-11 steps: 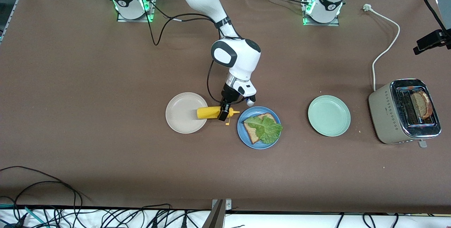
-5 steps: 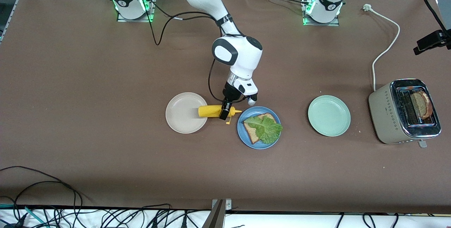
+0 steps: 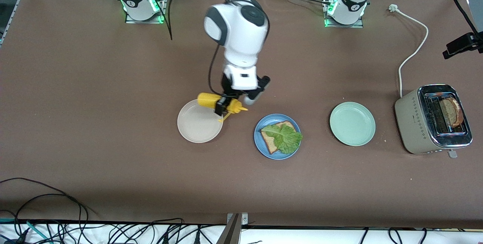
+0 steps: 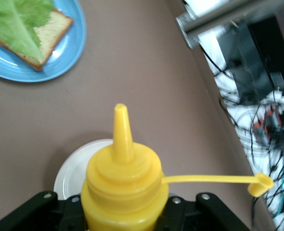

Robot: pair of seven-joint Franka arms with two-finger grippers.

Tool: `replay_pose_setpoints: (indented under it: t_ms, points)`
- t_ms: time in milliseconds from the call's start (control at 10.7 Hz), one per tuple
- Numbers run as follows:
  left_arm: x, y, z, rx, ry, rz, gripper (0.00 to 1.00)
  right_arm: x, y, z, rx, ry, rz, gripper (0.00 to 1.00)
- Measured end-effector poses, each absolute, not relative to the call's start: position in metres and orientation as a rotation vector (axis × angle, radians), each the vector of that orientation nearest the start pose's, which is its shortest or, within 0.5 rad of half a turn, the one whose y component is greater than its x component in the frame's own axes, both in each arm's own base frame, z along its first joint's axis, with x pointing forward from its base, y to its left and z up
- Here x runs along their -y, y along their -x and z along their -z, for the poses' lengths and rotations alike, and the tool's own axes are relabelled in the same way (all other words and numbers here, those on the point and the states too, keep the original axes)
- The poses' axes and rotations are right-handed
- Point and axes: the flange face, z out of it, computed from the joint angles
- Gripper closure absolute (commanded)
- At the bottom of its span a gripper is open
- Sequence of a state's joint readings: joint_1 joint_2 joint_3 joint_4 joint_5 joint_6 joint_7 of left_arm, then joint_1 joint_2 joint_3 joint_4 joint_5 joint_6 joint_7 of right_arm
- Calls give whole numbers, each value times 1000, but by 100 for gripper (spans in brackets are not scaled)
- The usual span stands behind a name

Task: Make sandwich in blue plate with both arms
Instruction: 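Carry the mustard bottle back and lower it onto the table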

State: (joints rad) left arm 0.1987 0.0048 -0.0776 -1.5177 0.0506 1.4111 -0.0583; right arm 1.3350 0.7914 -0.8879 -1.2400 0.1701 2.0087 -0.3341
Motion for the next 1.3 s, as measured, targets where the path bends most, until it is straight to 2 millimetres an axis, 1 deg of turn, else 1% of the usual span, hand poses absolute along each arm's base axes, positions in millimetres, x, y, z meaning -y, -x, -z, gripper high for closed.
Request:
replay_pose_setpoints:
  t_ms: [93, 186, 280, 373, 466, 559, 652, 932, 1025, 1118, 1304]
  points:
    - [-71, -535, -633, 285, 3077, -175, 0, -454, -563, -462, 1510, 3083, 441, 100]
    - [-71, -535, -633, 285, 3077, -176, 0, -413, -566, -483, 1463, 3040, 391, 100]
    - [-72, -535, -633, 287, 3077, -176, 0, -374, -567, -497, 1437, 2992, 346, 100]
    - [-73, -535, -633, 289, 3077, -177, 0, -339, -568, -505, 1415, 2953, 314, 100]
    - [-73, -534, -633, 291, 3077, -177, 0, -306, -570, -509, 1407, 2921, 286, 100]
    - [-74, -534, -633, 293, 3077, -178, 0, -274, -574, -508, 1415, 2882, 257, 100]
    - [-74, -534, -633, 294, 3077, -178, 0, -244, -579, -501, 1409, 2818, 235, 100]
    - [-75, -535, -632, 294, 3077, -180, 0, -150, -599, -473, 1455, 2584, 261, 100]
    - [-75, -535, -632, 294, 3077, -180, 0, -126, -601, -463, 1476, 2514, 285, 100]
    - [-75, -535, -632, 294, 3077, -180, 0, -110, -602, -455, 1501, 2447, 316, 100]
    - [-75, -535, -632, 295, 3077, -181, 0, -81, -599, -426, 1545, 2276, 421, 100]
